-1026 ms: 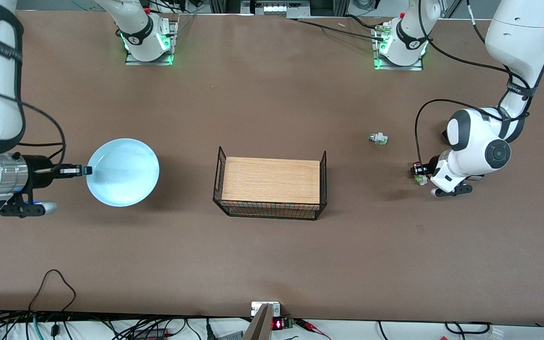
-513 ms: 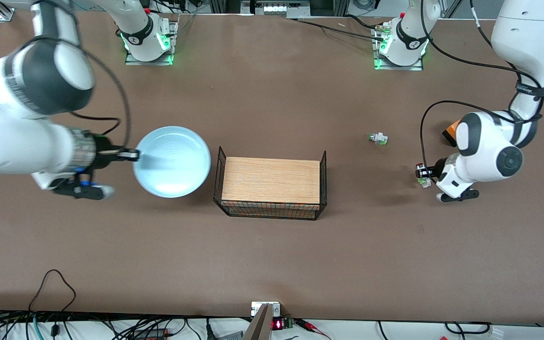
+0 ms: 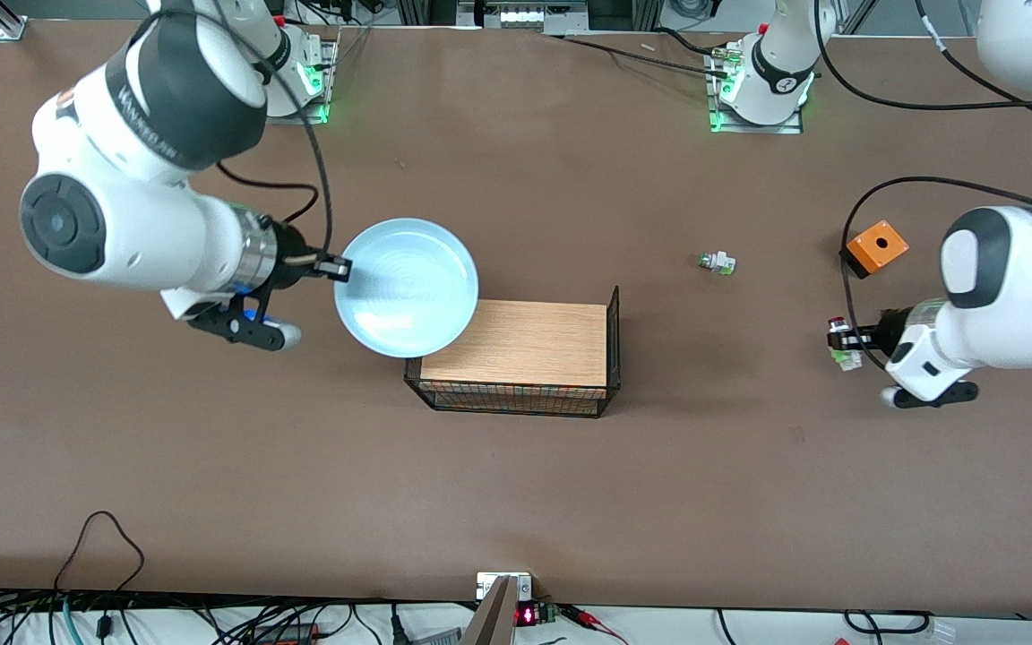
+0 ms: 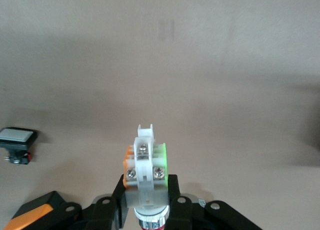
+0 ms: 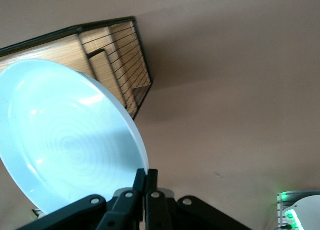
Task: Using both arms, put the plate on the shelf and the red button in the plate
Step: 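Carry the blue plate with the right gripper over the wire basket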
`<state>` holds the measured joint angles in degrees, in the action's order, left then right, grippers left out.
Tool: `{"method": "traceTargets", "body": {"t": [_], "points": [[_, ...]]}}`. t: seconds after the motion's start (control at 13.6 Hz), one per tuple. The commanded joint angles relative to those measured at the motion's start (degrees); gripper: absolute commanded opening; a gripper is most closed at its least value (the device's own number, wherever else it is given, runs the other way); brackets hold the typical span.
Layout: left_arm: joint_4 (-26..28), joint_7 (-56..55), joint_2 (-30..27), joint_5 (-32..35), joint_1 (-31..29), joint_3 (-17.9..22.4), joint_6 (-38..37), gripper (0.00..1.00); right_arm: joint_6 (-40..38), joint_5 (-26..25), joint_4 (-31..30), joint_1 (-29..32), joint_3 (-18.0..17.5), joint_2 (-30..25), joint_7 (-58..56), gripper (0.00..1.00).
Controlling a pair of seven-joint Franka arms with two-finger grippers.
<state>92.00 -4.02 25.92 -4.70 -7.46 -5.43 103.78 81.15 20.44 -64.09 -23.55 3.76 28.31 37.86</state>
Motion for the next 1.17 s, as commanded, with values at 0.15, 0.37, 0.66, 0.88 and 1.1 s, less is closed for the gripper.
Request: {"method": "traceTargets", "body": {"t": [0.15, 0.37, 0.66, 0.88, 1.1], "points": [[-9.2, 0.5, 0.1, 1.1, 0.3, -0.9, -7.2, 0.01, 6.7, 0.5, -0.2, -5.0, 0.7, 0.2, 2.4, 0.00], [-10.4, 0.6, -0.8, 1.0, 0.3, -1.3, -7.4, 0.00, 12.5, 0.4, -3.7, -6.4, 0.7, 1.3, 2.2, 0.00], [-9.9, 0.7, -2.4, 0.9, 0.4, -3.2, -7.8, 0.00, 18.0, -2.7, -8.2, -8.0, 0.6, 1.4, 1.5, 0.00], [-9.8, 0.8, -2.4, 1.1, 0.5, -3.6, -8.5, 0.00, 20.8, -3.0, -10.0, -8.4, 0.6, 2.2, 0.6, 0.00], [-10.3, 0.5, -2.6, 1.2, 1.4, -3.9, -8.5, 0.00, 23.3, -3.0, -10.8, -9.7, 0.7, 2.7, 0.3, 0.00]]}}
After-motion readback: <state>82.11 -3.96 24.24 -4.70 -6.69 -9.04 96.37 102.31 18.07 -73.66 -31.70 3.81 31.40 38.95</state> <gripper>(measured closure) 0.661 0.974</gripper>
